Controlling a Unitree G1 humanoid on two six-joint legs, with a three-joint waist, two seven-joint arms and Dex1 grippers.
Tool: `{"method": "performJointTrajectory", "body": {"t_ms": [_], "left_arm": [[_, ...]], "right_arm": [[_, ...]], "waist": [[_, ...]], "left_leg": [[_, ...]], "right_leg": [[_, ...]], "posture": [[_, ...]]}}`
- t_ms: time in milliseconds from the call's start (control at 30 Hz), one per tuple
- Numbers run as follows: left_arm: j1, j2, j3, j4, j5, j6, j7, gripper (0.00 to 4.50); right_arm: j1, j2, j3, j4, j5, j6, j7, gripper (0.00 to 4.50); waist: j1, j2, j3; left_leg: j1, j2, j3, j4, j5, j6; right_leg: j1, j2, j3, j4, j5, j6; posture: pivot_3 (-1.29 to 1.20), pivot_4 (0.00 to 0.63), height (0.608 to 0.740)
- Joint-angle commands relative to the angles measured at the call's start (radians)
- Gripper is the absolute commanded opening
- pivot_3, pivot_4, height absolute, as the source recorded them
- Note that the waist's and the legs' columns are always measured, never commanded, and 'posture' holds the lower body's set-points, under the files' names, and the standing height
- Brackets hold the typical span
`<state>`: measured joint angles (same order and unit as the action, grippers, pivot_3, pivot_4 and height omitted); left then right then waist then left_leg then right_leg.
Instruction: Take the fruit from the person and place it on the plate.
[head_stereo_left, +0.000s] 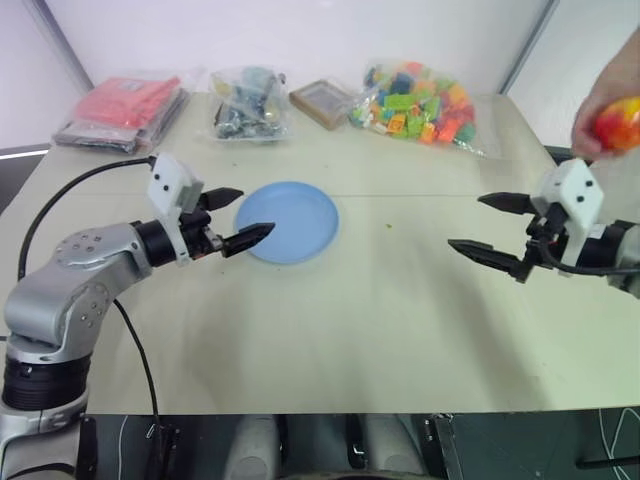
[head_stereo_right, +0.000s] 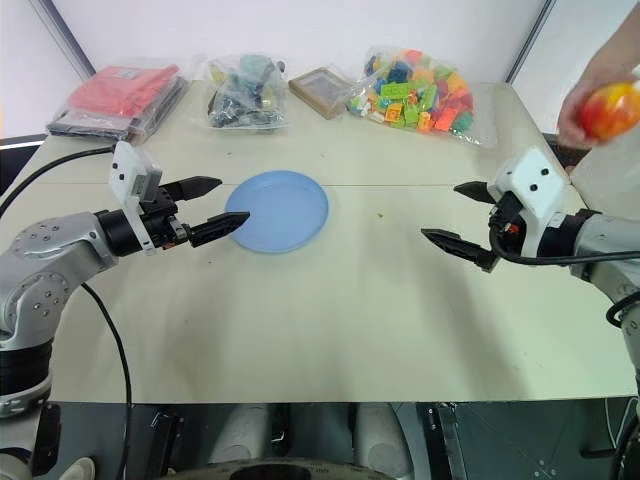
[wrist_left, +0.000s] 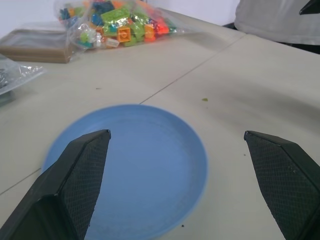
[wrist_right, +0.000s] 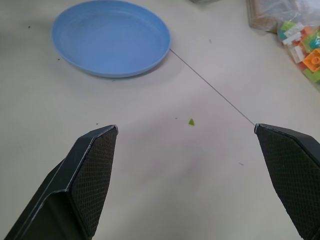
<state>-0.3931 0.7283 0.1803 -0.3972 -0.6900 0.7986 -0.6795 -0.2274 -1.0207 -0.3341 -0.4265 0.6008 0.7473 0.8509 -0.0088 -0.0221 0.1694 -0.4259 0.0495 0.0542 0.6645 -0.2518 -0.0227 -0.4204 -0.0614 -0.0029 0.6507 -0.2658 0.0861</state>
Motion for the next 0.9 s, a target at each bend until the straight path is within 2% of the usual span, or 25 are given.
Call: {"method": "performJointTrajectory", "body": {"t_ms": [33,900], "left_arm": [[-0.012,0.005,0.036,-0.029,-0.010,-0.010,0.013,4.50],[-0.012,0.009,0.029,-0.042,-0.035,-0.011,0.023,4.50]], "right_arm": [[-0.024,-0.001,-0.008,-0.001,-0.006,-0.027,0.002,4.48],[-0.037,-0.004,0.007,0.030,-0.020,-0.059,0.014,4.48]], "waist": [[0.000,0.000,0.000],[0.000,0.000,0.000]], "left_leg": [[0.000,0.000,0.000,0.000,0.000,0.000],[0.000,0.000,0.000,0.000,0.000,0.000]], "right_leg": [[0.000,0.000,0.000,0.000,0.000,0.000],[0.000,0.000,0.000,0.000,0.000,0.000]], "posture": [[0.00,0.150,0.731],[0.00,0.150,0.731]]}}
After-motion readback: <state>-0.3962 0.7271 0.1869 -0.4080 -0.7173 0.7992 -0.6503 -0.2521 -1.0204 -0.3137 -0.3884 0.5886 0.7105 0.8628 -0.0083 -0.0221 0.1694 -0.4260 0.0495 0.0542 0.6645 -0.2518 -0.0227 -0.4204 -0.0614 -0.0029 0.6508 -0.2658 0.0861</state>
